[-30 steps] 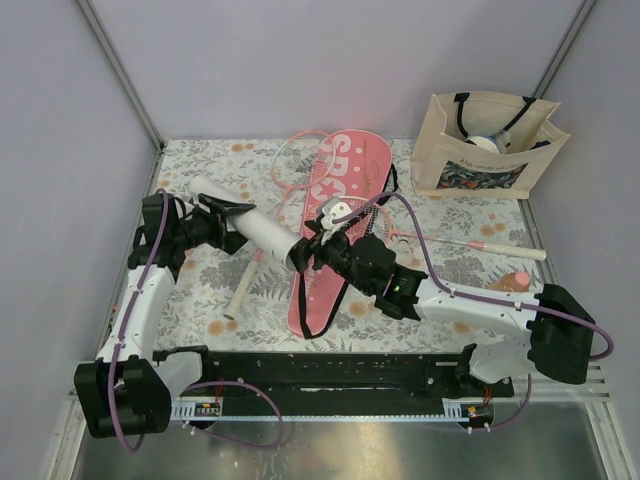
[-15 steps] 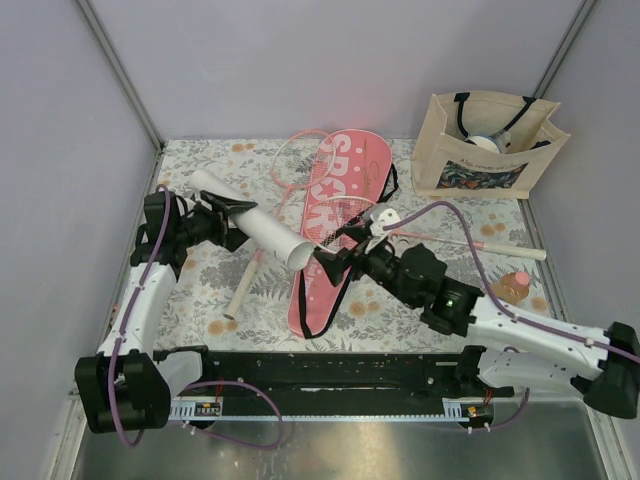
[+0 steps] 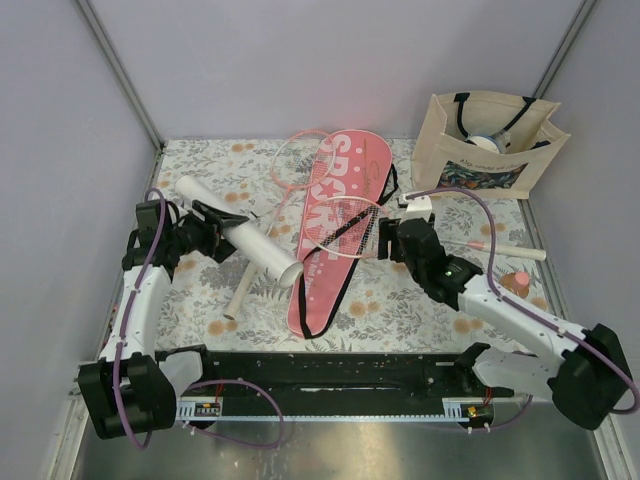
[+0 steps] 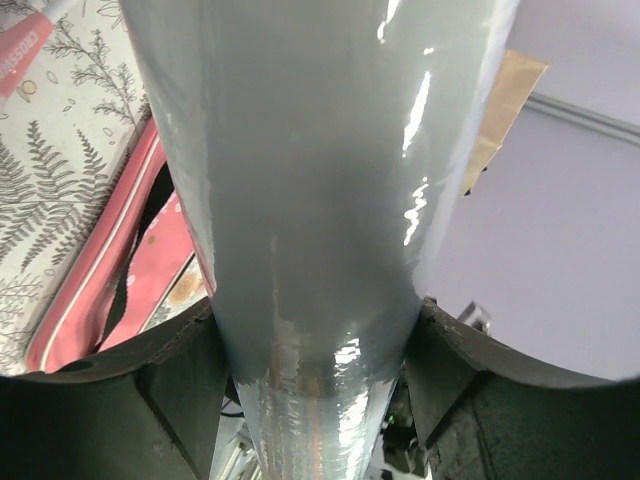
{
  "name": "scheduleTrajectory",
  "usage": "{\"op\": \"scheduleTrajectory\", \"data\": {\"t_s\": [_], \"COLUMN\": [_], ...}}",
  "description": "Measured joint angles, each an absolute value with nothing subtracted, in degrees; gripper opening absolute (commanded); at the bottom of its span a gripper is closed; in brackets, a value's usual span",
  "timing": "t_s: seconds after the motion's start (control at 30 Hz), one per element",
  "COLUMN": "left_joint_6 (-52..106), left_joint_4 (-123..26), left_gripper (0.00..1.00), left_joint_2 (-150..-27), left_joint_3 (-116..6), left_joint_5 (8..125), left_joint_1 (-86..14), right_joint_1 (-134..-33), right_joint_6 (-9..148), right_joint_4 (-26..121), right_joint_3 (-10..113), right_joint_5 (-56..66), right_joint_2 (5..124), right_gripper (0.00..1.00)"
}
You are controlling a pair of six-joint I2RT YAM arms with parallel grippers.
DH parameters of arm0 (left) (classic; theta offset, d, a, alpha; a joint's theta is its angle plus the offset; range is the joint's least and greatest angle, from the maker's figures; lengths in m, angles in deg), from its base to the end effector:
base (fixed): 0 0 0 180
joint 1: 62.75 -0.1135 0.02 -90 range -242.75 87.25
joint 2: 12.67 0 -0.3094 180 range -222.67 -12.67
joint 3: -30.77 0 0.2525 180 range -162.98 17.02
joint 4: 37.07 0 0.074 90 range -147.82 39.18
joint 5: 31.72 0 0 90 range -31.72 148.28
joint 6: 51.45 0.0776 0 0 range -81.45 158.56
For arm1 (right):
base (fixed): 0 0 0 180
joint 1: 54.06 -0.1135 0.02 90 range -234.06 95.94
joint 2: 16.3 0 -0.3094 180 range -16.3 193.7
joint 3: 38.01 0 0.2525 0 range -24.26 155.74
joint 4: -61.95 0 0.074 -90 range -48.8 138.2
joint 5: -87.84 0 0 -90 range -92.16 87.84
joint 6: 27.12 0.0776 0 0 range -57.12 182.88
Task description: Pack up the badminton gear
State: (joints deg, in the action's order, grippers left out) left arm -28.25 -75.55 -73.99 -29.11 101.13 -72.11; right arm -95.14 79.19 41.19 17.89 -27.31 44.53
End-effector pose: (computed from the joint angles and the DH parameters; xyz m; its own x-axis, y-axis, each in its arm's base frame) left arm 0.2299 -0.0156 0.2946 -0.6129 -0.7840 0.0990 -0.4262 0.2225 -0.8768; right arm 0.2107 0.1399 0.2994 -0.3996 -0.0111 -0.9166 -0.2020 0.9764 0.0763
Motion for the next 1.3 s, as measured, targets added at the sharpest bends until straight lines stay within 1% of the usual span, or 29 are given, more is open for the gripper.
{"op": "scheduleTrajectory", "data": {"t_s": [0.1, 0.17, 0.3, 0.43, 0.53, 0.67, 0.8, 0.87, 0.93, 1.07, 1.17, 1.3], "left_joint_6": [-25.89, -24.84, -23.55, -23.6, -23.88, -24.45, -24.84, -24.95, -25.1, -25.37, -26.0, -27.33], "left_joint_4": [-76.93, -78.19, -79.81, -80.21, -80.51, -80.75, -80.77, -80.77, -80.75, -80.75, -80.75, -80.73], "left_gripper": [0.42, 0.42, 0.42, 0.42, 0.43, 0.43, 0.43, 0.43, 0.43, 0.43, 0.43, 0.43], "left_joint_2": [-72.75, -72.42, -72.27, -71.72, -71.22, -70.78, -70.78, -70.78, -70.78, -70.78, -70.78, -70.78], "left_joint_3": [-28.19, -27.71, -27.49, -27.49, -27.49, -27.49, -27.49, -27.49, -27.47, -27.47, -27.47, -27.01], "left_joint_5": [101.4, 101.55, 101.86, 102.36, 102.6, 102.69, 102.69, 102.66, 102.64, 102.62, 102.42, 101.48], "left_joint_1": [-72.27, -72.46, -72.53, -72.55, -72.55, -72.55, -72.55, -72.55, -72.55, -72.55, -72.55, -72.57], "right_joint_1": [-93.56, -93.45, -93.34, -92.86, -92.45, -92.34, -92.27, -92.27, -92.23, -92.21, -92.19, -92.19], "right_joint_6": [75.59, 69.6, 56.25, 46.8, 42.61, 39.11, 36.07, 35.04, 34.48, 34.67, 35.59, 37.93], "right_joint_4": [39.62, 39.31, 39.4, 39.23, 39.31, 40.17, 42.64, 43.97, 45.11, 45.91, 44.69, 40.3], "right_joint_3": [17.65, 17.58, 17.58, 17.58, 17.58, 17.58, 17.6, 17.63, 17.71, 17.82, 17.84, 18.68], "right_joint_5": [-30.76, -31.49, -29.61, -28.6, -28.25, -28.25, -30.13, -31.66, -33.3, -35.86, -36.21, -35.83], "right_joint_2": [49.21, 51.4, 54.5, 58.54, 61.23, 64.69, 69.69, 72.07, 73.8, 74.11, 71.72, 65.36], "right_gripper": [0.73, 0.73, 0.68, 0.67, 0.65, 0.59, 0.43, 0.31, 0.22, 0.11, 0.0, 0.0]}}
